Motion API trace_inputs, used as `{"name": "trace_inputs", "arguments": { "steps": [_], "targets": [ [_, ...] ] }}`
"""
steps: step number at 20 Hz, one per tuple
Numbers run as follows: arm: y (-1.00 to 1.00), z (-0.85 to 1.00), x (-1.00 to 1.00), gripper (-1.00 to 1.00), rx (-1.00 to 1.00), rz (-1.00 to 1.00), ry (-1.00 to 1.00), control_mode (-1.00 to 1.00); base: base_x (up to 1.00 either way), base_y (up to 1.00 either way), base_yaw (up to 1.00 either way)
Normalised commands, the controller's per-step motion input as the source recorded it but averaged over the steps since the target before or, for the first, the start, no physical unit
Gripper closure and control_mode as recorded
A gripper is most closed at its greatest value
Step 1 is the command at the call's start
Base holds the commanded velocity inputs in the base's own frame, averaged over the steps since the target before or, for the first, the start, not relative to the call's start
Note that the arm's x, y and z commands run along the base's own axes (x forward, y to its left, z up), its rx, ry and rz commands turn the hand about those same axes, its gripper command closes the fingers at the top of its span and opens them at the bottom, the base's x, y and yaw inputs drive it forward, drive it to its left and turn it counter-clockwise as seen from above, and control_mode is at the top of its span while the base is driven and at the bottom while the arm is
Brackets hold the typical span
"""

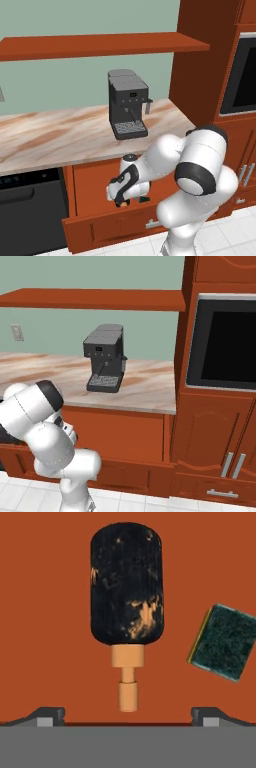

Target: Restock the sink supplies by placing the sponge and soap dispenser on the counter and next to the sink. Make sure the soap dispenser is upright.

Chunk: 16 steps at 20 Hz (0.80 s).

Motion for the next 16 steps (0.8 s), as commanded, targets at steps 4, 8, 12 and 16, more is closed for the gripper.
{"name": "trace_inputs", "arguments": {
  "steps": [4, 8, 12, 16],
  "targets": [
    [0.01, -0.20, 0.06, -1.00, 0.00, 0.00, 0.00, -1.00, 0.00, 0.00, 0.00],
    [0.00, -0.22, 0.04, -1.00, 0.00, 0.00, 0.00, -1.00, 0.00, 0.00, 0.00],
    [0.04, -0.23, 0.02, -1.00, 0.00, 0.00, 0.00, -1.00, 0.00, 0.00, 0.00],
    [0.10, -0.20, 0.01, -1.00, 0.00, 0.00, 0.00, -1.00, 0.00, 0.00, 0.00]
  ]
}}
